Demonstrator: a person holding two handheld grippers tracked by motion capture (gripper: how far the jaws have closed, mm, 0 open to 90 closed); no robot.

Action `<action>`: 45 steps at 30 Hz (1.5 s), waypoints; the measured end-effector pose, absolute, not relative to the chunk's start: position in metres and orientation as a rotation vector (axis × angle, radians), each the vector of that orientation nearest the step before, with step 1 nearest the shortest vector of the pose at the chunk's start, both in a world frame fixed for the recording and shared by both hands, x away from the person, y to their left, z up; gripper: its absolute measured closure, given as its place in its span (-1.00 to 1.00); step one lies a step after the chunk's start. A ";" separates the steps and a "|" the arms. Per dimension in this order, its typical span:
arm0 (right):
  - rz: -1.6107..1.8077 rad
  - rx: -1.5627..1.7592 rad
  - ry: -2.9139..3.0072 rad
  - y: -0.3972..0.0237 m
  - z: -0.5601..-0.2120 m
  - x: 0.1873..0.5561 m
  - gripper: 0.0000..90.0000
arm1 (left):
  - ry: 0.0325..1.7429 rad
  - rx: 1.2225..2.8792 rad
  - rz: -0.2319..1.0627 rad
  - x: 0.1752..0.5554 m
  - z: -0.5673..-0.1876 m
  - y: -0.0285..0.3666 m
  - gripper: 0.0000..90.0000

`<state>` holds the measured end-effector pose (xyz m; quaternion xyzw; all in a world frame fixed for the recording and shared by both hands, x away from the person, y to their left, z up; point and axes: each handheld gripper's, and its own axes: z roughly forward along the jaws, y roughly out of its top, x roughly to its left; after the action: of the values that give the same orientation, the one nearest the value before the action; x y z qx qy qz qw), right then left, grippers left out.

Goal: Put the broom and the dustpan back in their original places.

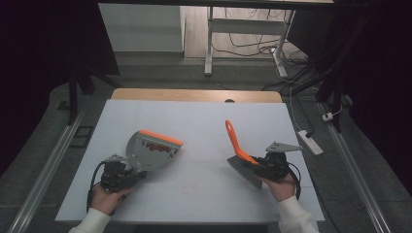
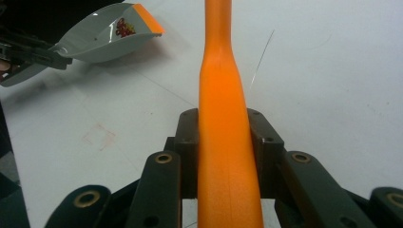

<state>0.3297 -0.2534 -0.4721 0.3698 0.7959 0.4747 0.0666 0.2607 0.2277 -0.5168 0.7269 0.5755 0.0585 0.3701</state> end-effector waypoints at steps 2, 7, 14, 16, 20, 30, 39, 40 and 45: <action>1.422 1.125 2.410 -0.253 -0.473 0.330 0.56 | 1.494 1.851 0.164 0.260 -0.517 0.227 0.37; 1.416 1.147 2.429 -0.254 -0.476 0.329 0.56 | 1.529 1.822 0.195 0.257 -0.517 0.226 0.36; 1.398 1.178 2.445 -0.257 -0.479 0.327 0.56 | 1.579 1.802 0.210 0.259 -0.522 0.226 0.36; 1.393 1.189 2.447 -0.258 -0.480 0.328 0.56 | 1.596 1.796 0.212 0.261 -0.523 0.226 0.36; 1.380 1.214 2.454 -0.259 -0.483 0.331 0.56 | 1.630 1.782 0.214 0.263 -0.525 0.228 0.36; 1.323 1.315 2.430 -0.265 -0.493 0.340 0.56 | 1.685 1.763 0.226 0.267 -0.529 0.228 0.36; 1.285 1.346 2.417 -0.273 -0.498 0.349 0.50 | 1.715 1.762 0.222 0.270 -0.533 0.225 0.36; 1.268 1.348 2.417 -0.274 -0.499 0.350 0.47 | 1.714 1.762 0.223 0.270 -0.533 0.225 0.35; 1.178 1.326 2.424 -0.273 -0.504 0.355 0.29 | 1.690 1.769 0.227 0.268 -0.532 0.224 0.19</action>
<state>0.3553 -0.2734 -0.5040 0.4405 0.8051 0.3911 0.0689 0.2677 0.2240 -0.5319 0.6781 0.6479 0.0870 0.3358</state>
